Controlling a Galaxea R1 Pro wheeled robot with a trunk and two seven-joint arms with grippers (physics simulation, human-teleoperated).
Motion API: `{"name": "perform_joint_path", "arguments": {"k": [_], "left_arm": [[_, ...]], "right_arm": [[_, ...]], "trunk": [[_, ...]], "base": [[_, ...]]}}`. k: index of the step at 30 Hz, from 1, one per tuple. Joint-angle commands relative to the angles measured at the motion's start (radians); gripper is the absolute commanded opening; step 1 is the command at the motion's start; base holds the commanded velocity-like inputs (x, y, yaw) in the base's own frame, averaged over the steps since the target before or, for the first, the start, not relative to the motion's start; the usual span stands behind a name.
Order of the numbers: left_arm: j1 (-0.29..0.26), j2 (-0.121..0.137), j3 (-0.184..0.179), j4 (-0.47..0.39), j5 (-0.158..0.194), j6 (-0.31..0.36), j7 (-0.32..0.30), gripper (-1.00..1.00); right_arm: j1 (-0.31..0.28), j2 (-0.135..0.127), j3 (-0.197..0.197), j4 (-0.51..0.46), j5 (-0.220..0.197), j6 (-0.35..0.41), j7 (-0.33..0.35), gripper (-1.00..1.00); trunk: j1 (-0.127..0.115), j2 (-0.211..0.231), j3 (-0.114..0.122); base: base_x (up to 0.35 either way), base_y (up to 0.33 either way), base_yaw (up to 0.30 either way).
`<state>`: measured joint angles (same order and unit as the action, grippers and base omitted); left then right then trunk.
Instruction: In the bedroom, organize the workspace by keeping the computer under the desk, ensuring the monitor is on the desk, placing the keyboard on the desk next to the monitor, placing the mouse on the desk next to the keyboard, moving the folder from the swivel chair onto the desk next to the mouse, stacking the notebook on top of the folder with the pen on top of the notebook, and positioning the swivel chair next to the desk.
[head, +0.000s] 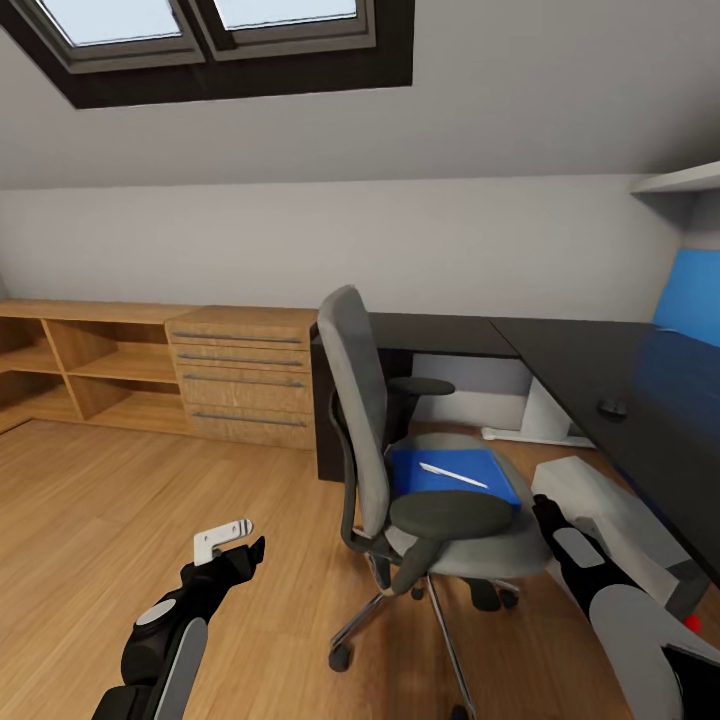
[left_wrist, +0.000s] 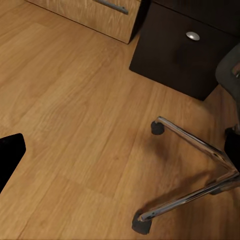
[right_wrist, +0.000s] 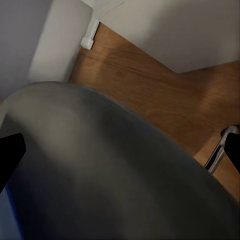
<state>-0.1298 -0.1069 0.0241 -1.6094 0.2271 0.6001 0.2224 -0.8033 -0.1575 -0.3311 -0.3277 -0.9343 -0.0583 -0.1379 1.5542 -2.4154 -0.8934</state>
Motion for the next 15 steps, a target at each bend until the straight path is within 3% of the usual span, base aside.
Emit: {"name": "perform_joint_path", "arguments": {"k": [1, 8, 15], "left_arm": [[-0.001, -0.001, 0.0, -0.001, 0.011, 0.004, 0.007, 1.0], [-0.001, -0.001, 0.0, -0.001, 0.011, 0.004, 0.007, 1.0], [-0.001, -0.001, 0.0, -0.001, 0.011, 0.006, 0.007, 1.0]], "right_arm": [[0.0, 0.0, 0.001, -0.001, -0.011, -0.003, -0.003, 1.0], [0.0, 0.0, -0.056, -0.001, -0.011, 0.058, -0.001, 1.0], [0.0, 0.004, -0.061, -0.003, -0.011, 0.066, 0.001, 1.0]], "trunk": [[0.0, 0.0, -0.001], [0.0, 0.0, -0.001], [0.0, 0.0, -0.001]], "base": [[0.001, 0.0, 0.0], [0.0, 0.0, 0.0], [0.0, 0.0, 0.0]]}}
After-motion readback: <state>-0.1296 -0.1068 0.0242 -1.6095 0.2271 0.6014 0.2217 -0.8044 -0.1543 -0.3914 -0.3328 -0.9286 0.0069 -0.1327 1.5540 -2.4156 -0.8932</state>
